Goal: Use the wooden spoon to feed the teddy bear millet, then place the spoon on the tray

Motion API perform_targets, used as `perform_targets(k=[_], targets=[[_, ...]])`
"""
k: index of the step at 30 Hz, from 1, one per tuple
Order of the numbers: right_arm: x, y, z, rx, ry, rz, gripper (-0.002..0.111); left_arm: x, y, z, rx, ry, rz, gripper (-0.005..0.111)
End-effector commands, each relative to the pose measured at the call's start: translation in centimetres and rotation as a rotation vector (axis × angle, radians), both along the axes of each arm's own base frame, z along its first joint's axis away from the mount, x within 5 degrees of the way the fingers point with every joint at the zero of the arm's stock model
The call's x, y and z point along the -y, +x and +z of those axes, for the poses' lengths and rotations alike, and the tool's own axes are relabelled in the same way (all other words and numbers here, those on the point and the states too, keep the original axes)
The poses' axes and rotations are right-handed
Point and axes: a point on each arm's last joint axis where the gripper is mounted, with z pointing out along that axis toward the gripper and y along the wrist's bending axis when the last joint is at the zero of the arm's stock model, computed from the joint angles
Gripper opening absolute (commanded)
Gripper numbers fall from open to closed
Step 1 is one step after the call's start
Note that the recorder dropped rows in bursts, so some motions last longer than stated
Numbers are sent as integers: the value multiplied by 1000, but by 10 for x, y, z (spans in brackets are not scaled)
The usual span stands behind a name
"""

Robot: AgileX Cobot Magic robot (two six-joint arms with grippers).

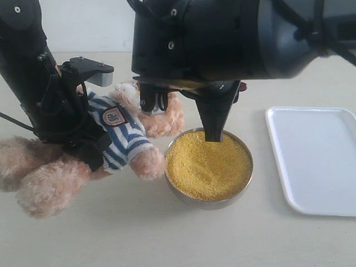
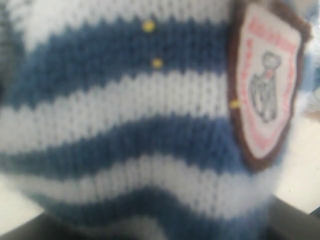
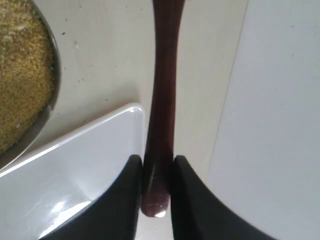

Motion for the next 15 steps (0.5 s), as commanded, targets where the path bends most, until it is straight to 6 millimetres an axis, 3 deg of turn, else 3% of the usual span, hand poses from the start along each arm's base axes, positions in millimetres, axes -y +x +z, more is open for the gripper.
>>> perform_targets(k=[1,9,15], targets=[[4,1,-2,45,-37,5,0,0,0,3,6,-1,-10,4],[5,3,-1,90,-40,-1,0,0,0,3,6,-1,-10,4],[-6,-5,2,120,-56,55,0,0,0,3,6,-1,-10,4]])
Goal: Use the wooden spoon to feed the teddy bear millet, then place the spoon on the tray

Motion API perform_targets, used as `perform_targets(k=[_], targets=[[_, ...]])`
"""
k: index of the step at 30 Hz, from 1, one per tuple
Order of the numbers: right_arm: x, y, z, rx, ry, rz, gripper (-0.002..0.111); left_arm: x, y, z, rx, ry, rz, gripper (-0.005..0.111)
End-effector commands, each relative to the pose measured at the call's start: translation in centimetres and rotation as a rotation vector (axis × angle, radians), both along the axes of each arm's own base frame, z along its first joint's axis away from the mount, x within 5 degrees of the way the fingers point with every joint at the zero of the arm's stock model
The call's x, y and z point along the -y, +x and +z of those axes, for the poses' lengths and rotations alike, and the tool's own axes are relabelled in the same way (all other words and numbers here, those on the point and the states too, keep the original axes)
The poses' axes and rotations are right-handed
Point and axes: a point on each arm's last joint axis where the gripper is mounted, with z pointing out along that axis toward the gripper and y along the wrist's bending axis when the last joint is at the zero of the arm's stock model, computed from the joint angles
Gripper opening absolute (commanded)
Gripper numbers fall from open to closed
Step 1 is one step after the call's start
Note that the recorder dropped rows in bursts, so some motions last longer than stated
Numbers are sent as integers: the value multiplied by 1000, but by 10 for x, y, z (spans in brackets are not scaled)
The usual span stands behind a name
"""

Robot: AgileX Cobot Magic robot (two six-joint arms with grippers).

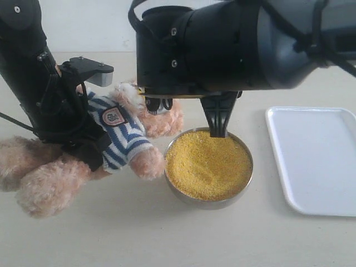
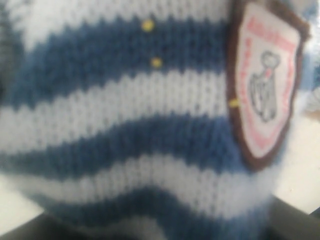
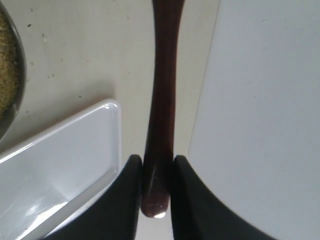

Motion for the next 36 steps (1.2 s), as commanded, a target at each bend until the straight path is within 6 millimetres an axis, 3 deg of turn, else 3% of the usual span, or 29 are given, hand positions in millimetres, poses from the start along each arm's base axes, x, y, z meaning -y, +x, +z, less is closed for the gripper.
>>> perform_targets(k=[1,36], targets=[[-7,-7,2,38,-23,43,0,1,0,3,5,-4,-8,4],[-10,-8,6,77,-39,70,0,1,-1,3,1,-3,-9,4]])
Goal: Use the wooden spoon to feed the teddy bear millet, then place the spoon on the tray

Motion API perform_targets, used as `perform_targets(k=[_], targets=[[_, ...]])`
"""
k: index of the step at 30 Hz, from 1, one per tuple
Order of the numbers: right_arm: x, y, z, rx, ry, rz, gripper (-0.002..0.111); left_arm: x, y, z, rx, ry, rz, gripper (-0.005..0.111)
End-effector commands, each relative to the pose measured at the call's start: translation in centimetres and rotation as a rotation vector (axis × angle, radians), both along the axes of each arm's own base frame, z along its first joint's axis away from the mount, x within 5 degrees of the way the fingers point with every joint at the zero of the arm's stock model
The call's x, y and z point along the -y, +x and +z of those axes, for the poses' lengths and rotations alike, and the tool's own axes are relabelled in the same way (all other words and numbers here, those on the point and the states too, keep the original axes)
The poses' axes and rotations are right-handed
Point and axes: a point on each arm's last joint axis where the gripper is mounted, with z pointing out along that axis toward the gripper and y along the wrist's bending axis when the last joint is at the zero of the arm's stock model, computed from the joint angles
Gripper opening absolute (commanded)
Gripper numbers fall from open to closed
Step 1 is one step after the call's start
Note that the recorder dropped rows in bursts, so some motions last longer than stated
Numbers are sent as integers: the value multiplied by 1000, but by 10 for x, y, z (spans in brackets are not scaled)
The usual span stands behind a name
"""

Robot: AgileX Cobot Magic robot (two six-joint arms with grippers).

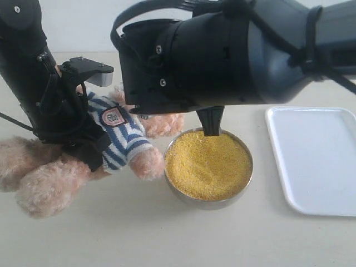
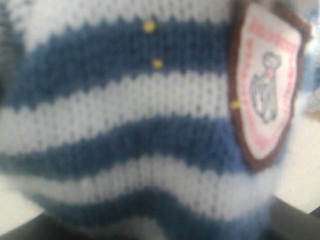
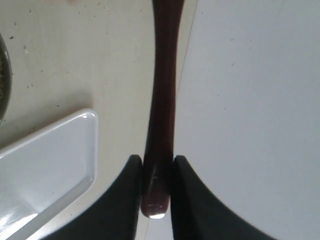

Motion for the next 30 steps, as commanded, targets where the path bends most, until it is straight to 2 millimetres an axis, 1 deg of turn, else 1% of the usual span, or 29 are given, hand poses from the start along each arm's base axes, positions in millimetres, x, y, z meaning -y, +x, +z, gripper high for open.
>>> perform_targets(k=[1,7,11,17,21,27,30], targets=[[1,0,2,13,0,-1,0,1,0,3,3,-4,-9,4],[1,0,3,13,-2,2,0,1,0,3,3,-4,-9,4],[7,-3,7,18,-3,5,0,1,0,3,3,-4,-9,4],[18,-8,-6,30,-57,8,0,1,0,3,3,-4,-9,4],[17,-5,-2,88,-58,19,0,1,0,3,3,-4,-9,4],[12,-7,0,115,-72,48,0,1,0,3,3,-4,-9,4],[10,-7,-2,119,-87,62,0,1,0,3,3,-4,-9,4]])
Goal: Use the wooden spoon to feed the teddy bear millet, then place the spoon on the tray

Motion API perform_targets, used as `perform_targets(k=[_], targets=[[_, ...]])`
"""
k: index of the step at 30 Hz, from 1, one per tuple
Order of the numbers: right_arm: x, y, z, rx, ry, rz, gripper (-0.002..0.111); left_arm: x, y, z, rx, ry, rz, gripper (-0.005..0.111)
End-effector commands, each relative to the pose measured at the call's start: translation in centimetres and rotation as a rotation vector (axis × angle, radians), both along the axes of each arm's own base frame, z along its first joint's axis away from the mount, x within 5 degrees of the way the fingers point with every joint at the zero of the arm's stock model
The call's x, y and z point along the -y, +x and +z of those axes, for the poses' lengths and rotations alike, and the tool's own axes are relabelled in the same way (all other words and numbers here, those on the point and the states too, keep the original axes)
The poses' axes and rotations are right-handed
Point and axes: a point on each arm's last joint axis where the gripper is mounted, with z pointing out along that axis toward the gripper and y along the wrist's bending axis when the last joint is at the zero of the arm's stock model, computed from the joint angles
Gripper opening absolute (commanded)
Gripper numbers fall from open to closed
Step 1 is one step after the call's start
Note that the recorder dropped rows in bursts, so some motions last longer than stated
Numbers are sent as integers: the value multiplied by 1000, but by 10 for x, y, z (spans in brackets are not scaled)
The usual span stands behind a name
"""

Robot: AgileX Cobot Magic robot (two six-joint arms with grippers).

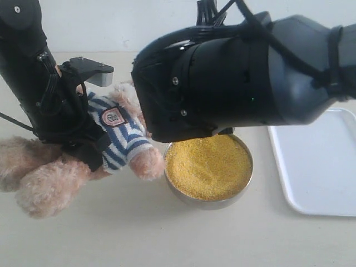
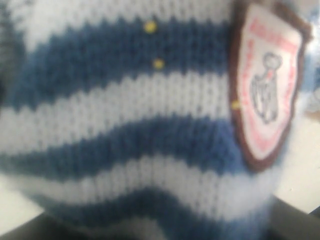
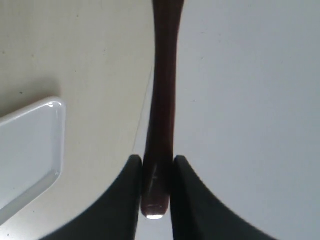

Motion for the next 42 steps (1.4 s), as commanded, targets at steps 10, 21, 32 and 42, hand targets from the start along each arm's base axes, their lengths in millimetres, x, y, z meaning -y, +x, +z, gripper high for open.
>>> perform_targets(k=[10,21,32,42], targets=[[-1,0,4,45,-17,20,0,1,0,3,3,-4,-7,4],[-2,1,6,66,-32,35,0,1,0,3,1,-3,-7,4],[1,0,20,115,-24,54,0,1,0,3,1,-3,-7,4],[6,-2,34,146,3,58,0,1,0,3,1,-3,-7,4]])
